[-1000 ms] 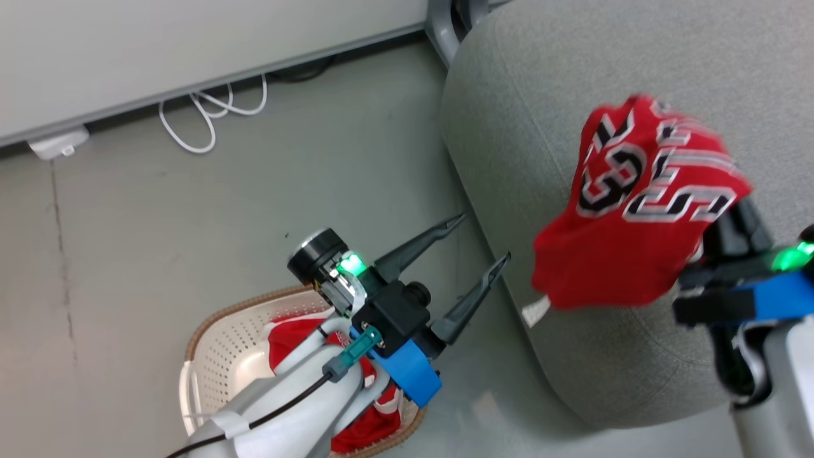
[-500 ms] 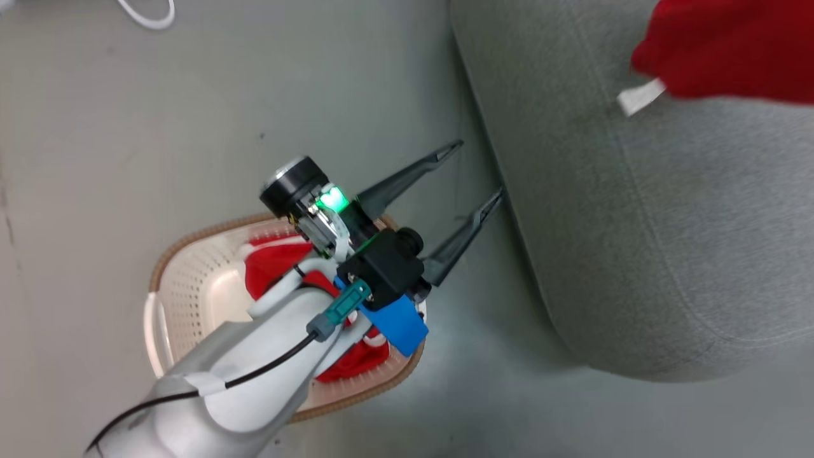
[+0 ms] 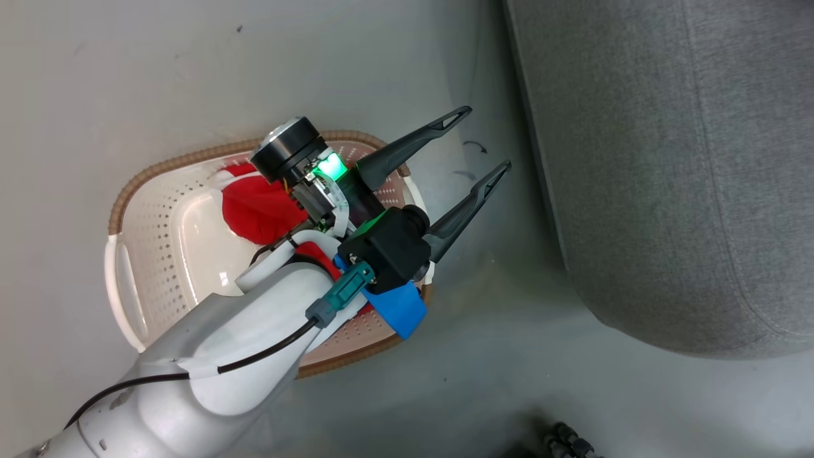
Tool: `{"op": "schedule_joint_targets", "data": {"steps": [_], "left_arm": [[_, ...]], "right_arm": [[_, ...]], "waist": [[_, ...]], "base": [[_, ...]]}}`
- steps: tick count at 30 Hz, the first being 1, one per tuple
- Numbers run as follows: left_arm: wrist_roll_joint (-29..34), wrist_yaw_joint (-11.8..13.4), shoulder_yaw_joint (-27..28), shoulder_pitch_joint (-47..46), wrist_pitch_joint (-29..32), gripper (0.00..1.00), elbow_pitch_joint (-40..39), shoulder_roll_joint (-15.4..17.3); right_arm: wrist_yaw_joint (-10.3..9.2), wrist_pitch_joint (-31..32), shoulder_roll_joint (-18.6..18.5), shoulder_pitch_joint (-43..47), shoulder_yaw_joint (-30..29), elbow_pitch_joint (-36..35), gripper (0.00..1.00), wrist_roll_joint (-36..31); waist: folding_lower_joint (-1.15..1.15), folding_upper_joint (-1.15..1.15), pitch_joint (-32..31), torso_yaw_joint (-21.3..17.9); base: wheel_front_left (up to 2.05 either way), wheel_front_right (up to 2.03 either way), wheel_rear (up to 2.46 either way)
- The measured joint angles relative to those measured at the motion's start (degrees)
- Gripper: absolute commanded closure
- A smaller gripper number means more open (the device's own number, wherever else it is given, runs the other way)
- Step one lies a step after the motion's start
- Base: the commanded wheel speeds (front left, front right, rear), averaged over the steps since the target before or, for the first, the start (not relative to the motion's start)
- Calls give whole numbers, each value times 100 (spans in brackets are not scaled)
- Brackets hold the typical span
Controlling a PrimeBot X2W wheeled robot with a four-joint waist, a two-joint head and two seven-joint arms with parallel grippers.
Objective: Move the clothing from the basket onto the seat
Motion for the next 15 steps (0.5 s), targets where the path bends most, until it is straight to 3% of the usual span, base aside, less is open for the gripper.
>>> {"op": "schedule_joint_targets", "data": {"steps": [15], "left_arm": [[-8,51,-32,-52,22,0,-82,83]], "right_arm": [[0,-1,203,-38,-201,1728,100,-303]], "waist": [[0,0,309,68]], "base": [[0,0,0]]}}
